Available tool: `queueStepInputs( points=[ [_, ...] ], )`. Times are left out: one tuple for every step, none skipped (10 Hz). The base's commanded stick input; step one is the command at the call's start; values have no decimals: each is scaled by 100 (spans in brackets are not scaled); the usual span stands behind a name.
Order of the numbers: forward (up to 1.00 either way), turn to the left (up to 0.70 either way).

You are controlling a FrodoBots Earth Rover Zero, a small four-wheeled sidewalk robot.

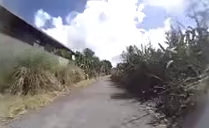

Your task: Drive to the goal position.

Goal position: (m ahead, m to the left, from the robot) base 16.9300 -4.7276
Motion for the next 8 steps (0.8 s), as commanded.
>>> queueStepInputs(
  points=[
    [85,0],
    [85,0],
    [85,0],
    [85,0],
    [85,0],
    [85,0],
    [85,0],
    [85,0]
  ],
)
